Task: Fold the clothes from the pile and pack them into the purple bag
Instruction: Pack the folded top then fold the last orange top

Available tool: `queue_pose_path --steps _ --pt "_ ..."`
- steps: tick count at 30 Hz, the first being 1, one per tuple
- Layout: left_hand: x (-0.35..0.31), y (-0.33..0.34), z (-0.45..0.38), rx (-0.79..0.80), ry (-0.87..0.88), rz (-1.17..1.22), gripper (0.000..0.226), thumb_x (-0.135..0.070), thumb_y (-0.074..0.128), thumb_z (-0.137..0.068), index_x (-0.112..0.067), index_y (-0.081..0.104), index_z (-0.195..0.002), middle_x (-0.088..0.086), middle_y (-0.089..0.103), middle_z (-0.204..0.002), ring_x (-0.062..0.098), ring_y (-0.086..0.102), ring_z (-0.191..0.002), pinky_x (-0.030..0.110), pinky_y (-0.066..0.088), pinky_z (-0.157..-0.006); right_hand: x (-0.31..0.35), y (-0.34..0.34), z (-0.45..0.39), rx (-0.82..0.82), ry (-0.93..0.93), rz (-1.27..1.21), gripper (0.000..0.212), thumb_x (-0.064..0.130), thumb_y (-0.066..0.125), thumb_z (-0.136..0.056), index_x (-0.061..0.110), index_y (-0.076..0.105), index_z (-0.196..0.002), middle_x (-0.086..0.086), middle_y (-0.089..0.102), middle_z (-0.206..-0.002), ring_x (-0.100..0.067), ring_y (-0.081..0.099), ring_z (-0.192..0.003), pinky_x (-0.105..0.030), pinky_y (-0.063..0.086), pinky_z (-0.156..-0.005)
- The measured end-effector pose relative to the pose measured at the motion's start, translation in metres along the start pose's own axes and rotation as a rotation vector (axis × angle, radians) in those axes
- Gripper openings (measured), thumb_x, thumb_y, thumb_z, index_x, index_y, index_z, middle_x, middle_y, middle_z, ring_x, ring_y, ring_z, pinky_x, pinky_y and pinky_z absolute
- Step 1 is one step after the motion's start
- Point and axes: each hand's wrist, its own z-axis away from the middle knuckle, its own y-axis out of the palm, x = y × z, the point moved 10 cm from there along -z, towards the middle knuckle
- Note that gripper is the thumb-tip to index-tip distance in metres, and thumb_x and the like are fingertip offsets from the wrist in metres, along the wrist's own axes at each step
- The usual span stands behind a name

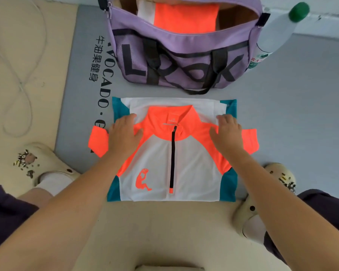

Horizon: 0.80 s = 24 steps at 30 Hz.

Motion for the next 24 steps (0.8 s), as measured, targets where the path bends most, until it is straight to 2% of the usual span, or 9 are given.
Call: queue_pose_path --steps 2,5,10,12,14,15,17,20,24 --pt "-0.006 0.003 -0.010 -0.008 -0.024 0.041 0.038 -0.026 0.061 -0.090 -0.010 0.057 -0.124 0.014 0.061 -0.116 0.035 0.050 -0.111 0.046 0.038 -0.094 0.013 0.005 -0.007 0.027 -0.037 -0.059 0.040 0.023 0.055 -0.092 0.006 0.054 -0.128 -0.014 0.054 -0.124 -0.035 0.047 -0.118 -0.043 0.032 -0.097" --pt "0.008 0.014 -0.020 0.072 -0.168 0.068 0.029 -0.031 0.064 -0.087 -0.013 0.063 -0.109 0.010 0.064 -0.108 0.034 0.052 -0.108 0.045 0.041 -0.092 0.018 0.016 -0.017 0.097 0.003 -0.107 0.038 0.028 0.058 -0.091 0.010 0.056 -0.125 -0.012 0.058 -0.119 -0.033 0.048 -0.116 -0.042 0.035 -0.093" --pt "0.011 0.022 -0.029 0.243 -0.176 -0.017 0.020 -0.038 0.069 -0.084 -0.019 0.067 -0.089 0.006 0.056 -0.098 0.030 0.052 -0.103 0.038 0.041 -0.088 0.008 0.029 -0.024 0.245 0.159 -0.246 0.023 0.031 0.065 -0.087 0.012 0.061 -0.098 -0.005 0.065 -0.098 -0.029 0.057 -0.100 -0.042 0.043 -0.091" --pt "0.012 0.020 -0.030 0.294 -0.160 0.168 0.015 -0.030 0.072 -0.083 -0.019 0.061 -0.080 -0.001 0.057 -0.084 0.023 0.057 -0.088 0.030 0.044 -0.077 0.010 0.026 -0.024 0.289 0.112 -0.275 0.016 0.028 0.069 -0.085 0.014 0.062 -0.087 0.001 0.060 -0.086 -0.023 0.057 -0.091 -0.030 0.044 -0.084" --pt "0.015 0.015 -0.028 0.362 -0.180 0.412 0.017 -0.024 0.075 -0.083 -0.019 0.061 -0.076 -0.008 0.060 -0.071 0.011 0.057 -0.071 0.015 0.041 -0.062 0.013 0.014 -0.024 0.295 0.041 -0.365 0.016 0.022 0.073 -0.083 0.016 0.060 -0.077 0.007 0.053 -0.071 -0.014 0.052 -0.073 -0.010 0.037 -0.063" --pt "0.016 0.011 -0.026 0.390 -0.188 0.514 0.015 -0.022 0.077 -0.082 -0.020 0.062 -0.077 -0.011 0.064 -0.068 0.005 0.058 -0.067 0.011 0.041 -0.060 0.013 0.008 -0.024 0.294 0.012 -0.412 0.018 0.020 0.074 -0.082 0.016 0.059 -0.074 0.008 0.051 -0.067 -0.011 0.048 -0.066 -0.008 0.034 -0.056" --pt "0.016 0.000 -0.026 0.384 -0.186 0.628 0.012 -0.021 0.077 -0.083 -0.019 0.065 -0.081 -0.011 0.070 -0.071 0.000 0.060 -0.065 0.013 0.045 -0.065 0.012 -0.005 -0.024 0.276 -0.015 -0.515 0.017 0.017 0.075 -0.081 0.014 0.060 -0.073 0.005 0.052 -0.065 -0.008 0.045 -0.060 -0.009 0.034 -0.053" --pt "0.015 -0.006 -0.038 0.285 -0.193 0.607 0.015 -0.020 0.075 -0.084 -0.012 0.064 -0.088 0.008 0.070 -0.081 0.012 0.059 -0.071 0.027 0.045 -0.069 0.007 -0.012 -0.033 0.206 0.009 -0.574 0.015 0.018 0.074 -0.083 0.013 0.061 -0.077 0.005 0.052 -0.064 -0.009 0.045 -0.059 -0.011 0.035 -0.054" --pt "0.017 0.012 -0.044 0.293 -0.223 0.354 0.021 -0.033 0.074 -0.083 -0.017 0.067 -0.094 -0.004 0.066 -0.089 0.016 0.060 -0.085 0.031 0.047 -0.079 0.001 0.013 -0.044 0.263 0.085 -0.347 0.016 0.028 0.068 -0.087 0.013 0.062 -0.088 0.001 0.057 -0.084 -0.018 0.052 -0.082 -0.027 0.039 -0.071"
